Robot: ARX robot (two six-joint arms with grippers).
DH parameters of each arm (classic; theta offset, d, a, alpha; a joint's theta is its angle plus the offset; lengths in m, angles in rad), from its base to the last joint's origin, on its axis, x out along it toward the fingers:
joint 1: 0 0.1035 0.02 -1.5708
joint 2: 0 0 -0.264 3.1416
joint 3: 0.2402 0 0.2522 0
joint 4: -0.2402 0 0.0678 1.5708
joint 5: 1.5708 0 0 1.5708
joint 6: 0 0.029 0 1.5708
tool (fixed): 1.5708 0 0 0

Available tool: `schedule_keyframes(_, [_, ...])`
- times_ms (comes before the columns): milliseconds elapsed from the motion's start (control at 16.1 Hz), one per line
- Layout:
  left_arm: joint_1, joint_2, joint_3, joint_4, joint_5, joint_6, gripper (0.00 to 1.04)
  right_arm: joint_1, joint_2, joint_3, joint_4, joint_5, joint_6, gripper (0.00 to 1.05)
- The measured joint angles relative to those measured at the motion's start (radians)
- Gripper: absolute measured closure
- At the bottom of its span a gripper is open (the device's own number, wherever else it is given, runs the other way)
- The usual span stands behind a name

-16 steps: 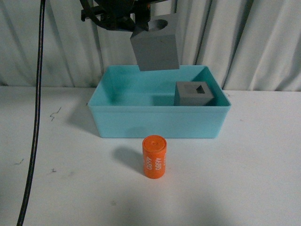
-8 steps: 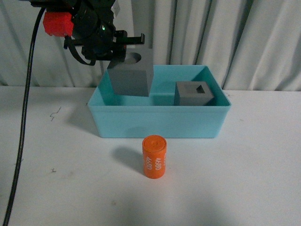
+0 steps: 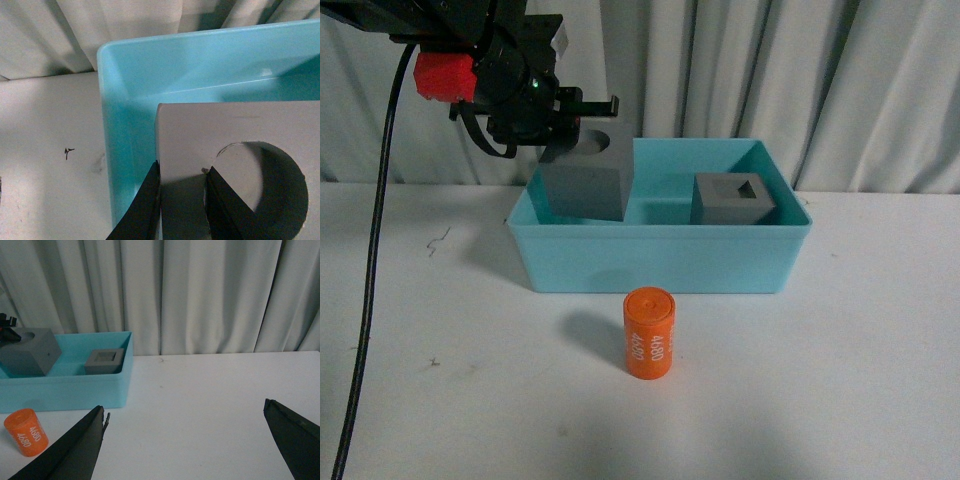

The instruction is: Place gray and orange parts in blue box

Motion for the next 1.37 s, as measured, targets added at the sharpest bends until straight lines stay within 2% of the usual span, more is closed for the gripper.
schedule_keyframes(62, [0.0,0.002,0.0,0.0,0.001,0.0,0.85,0.0,0.0,0.0,0.0,0.0,0.0,0.06])
schedule_keyframes(498, [0.005,-0.01,-0.017,0.014,0.033,-0.005,0.09,0.0,0.0,0.0,0.0,0.0,0.0,0.06])
schedule_keyframes(561, [0.009,-0.036,-0.049,0.027,0.054,-0.011,0.06,0.0,0.0,0.0,0.0,0.0,0.0,0.06])
schedule_keyframes(623, [0.021,-0.083,-0.092,0.035,0.086,-0.027,0.07,0.0,0.0,0.0,0.0,0.0,0.0,0.06])
schedule_keyframes(810, [0.104,-0.362,-0.301,0.05,0.263,-0.072,0.07,0.0,0.0,0.0,0.0,0.0,0.0,0.06])
schedule_keyframes(997, [0.291,-0.734,-0.628,-0.048,0.519,-0.072,0.07,0.0,0.0,0.0,0.0,0.0,0.0,0.06])
schedule_keyframes(1121, [0.453,-0.905,-0.856,-0.145,0.663,0.016,0.07,0.0,0.0,0.0,0.0,0.0,0.0,0.06])
schedule_keyframes(1184, [0.514,-0.983,-1.02,0.116,0.613,0.045,0.12,0.0,0.0,0.0,0.0,0.0,0.0,0.06])
schedule_keyframes(1246, [0.529,-1.072,-1.215,0.461,0.427,0.05,0.25,0.0,0.0,0.0,0.001,0.0,0.0,0.06])
schedule_keyframes(1370, [0.453,-1.178,-1.481,0.876,0.276,0.053,0.5,0.0,0.0,0.0,0.0,0.0,0.0,0.06])
